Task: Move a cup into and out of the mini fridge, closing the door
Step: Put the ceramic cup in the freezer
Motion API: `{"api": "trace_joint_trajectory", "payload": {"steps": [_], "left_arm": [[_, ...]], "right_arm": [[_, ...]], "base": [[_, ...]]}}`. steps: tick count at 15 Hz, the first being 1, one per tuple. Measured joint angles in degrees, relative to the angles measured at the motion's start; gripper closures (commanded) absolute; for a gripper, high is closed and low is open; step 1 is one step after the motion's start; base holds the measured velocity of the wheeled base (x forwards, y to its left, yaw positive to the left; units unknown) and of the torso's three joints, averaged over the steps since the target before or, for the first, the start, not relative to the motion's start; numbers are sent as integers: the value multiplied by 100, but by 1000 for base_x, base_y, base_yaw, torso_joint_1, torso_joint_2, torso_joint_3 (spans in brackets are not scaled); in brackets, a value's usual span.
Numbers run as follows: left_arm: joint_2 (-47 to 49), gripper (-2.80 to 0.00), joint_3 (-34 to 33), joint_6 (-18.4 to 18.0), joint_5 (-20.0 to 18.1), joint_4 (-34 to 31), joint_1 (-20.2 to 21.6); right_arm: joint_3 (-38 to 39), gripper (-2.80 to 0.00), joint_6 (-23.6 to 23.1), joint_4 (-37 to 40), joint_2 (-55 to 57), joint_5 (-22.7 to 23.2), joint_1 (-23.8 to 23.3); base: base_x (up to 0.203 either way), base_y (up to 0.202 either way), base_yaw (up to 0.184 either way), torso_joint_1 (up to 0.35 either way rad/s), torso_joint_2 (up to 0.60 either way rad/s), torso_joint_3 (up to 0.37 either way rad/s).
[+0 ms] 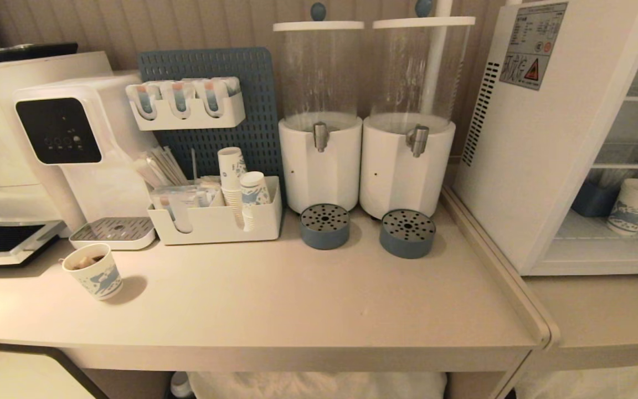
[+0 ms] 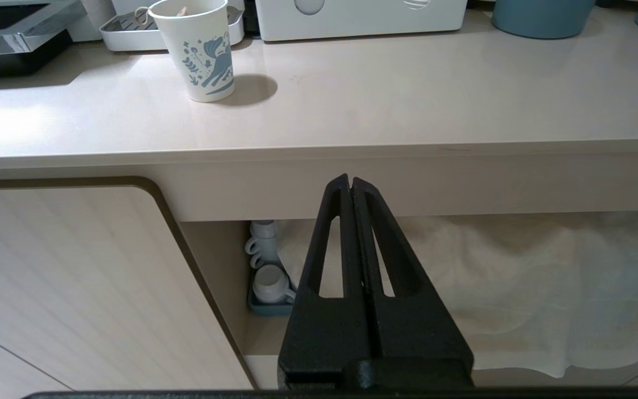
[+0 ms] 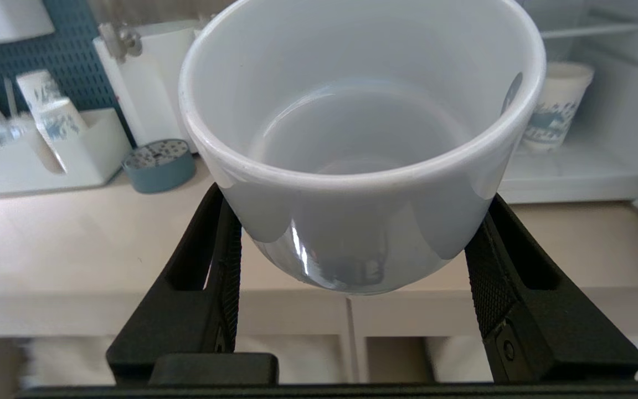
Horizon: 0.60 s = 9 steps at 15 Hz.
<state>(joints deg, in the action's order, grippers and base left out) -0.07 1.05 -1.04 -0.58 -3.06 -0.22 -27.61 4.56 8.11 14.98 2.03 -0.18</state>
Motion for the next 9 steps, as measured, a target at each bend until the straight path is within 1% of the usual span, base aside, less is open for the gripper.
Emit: {"api": "trace_joint_trajectory", "payload": {"steps": [2,5,7,9], "left_arm": [[0,0,0,-1,-2,0,6],[0,0,0,0,-2,1,6],[0,0,0,0,-2,0,6],[0,0,0,0,-4,0,4]], "right_arm": [[-569,0,264,40,1008,-192,-8],[-1075,0,719,-147,2467,-496,-22],[-1055,0,941,-525,3194,-673,-40],[-723,0,1053,-971,3748,-803,-189]], "base": [[0,0,0,0,0,0],[0,0,0,0,0,0],[0,0,0,0,0,0],[0,0,0,0,0,0]]}}
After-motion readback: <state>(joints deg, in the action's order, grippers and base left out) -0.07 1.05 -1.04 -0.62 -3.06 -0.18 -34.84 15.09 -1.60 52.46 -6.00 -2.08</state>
